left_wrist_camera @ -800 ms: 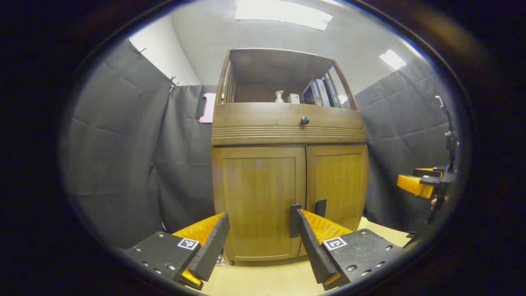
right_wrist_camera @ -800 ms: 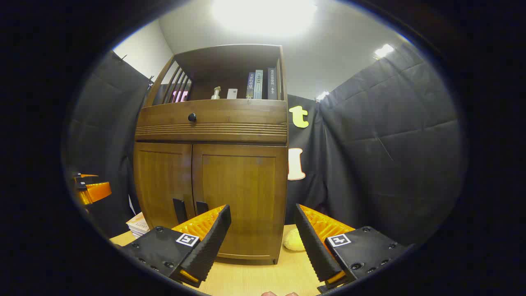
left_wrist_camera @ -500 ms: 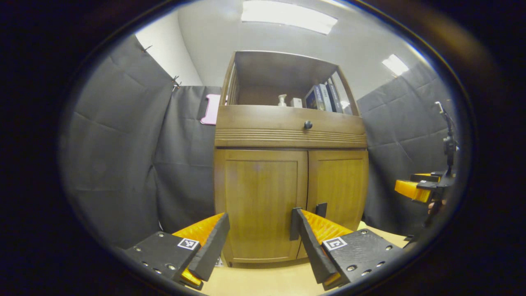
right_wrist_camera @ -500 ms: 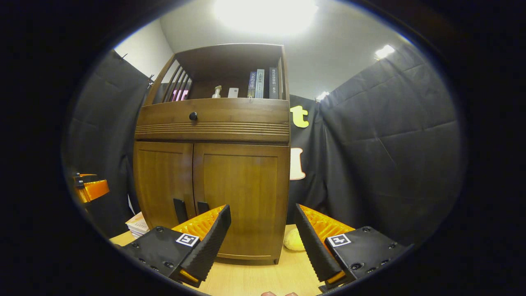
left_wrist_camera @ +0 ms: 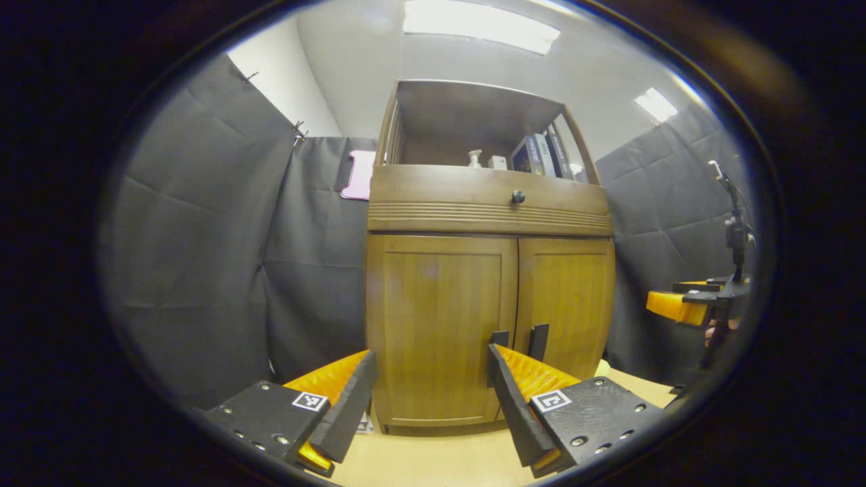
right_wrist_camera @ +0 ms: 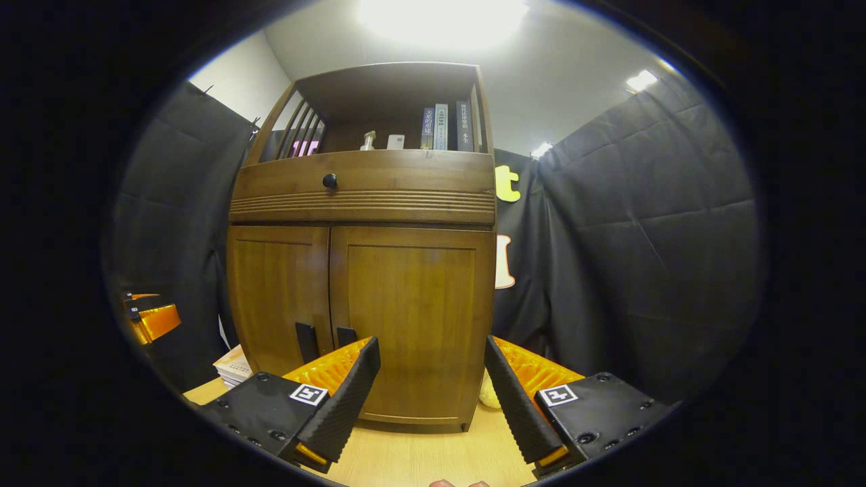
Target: Open the right door of the double-door shoe cabinet with the right hand, and open the left door with the left hand.
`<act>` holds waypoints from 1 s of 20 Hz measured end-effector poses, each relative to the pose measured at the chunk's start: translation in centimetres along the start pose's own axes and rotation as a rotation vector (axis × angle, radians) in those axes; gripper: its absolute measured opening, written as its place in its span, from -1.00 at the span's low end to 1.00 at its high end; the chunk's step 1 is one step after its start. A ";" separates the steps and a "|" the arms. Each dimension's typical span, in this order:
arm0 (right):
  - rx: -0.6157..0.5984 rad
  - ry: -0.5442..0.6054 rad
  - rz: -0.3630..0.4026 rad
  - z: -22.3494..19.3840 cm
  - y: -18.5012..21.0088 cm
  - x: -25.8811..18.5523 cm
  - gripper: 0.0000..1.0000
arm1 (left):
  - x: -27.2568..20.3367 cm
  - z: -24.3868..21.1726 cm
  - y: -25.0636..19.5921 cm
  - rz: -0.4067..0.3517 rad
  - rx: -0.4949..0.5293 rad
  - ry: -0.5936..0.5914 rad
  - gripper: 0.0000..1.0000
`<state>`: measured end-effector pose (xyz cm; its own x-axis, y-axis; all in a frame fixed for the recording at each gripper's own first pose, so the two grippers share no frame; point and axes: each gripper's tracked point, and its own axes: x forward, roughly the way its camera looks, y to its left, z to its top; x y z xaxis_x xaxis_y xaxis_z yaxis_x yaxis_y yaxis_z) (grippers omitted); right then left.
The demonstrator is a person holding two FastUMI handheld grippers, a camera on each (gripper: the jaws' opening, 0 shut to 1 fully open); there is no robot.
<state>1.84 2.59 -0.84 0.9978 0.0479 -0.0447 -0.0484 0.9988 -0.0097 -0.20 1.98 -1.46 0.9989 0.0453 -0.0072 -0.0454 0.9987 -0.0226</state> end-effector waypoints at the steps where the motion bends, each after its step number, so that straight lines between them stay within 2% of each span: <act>1: -0.003 0.002 0.008 0.0 0.3 0.1 0.95 | 0.0 -0.4 0.2 0.005 -0.003 0.005 0.79; 9: 0.017 0.018 0.046 0.2 2.9 3.4 0.94 | -0.1 -1.6 0.5 0.007 -0.015 0.044 0.87; 14: 0.059 0.059 0.087 -0.5 5.6 5.2 0.95 | 0.7 -3.5 0.5 0.025 -0.099 0.074 0.80; 20: 0.060 0.086 0.146 -1.0 9.5 8.4 0.94 | 0.2 -5.1 1.4 0.067 -0.074 0.117 0.80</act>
<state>9.74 12.43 -2.31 0.9728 0.1937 -0.1271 -0.1870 0.9804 0.0627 -0.13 3.32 -6.58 0.9863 0.1046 -0.1275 -0.1167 0.9889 -0.0917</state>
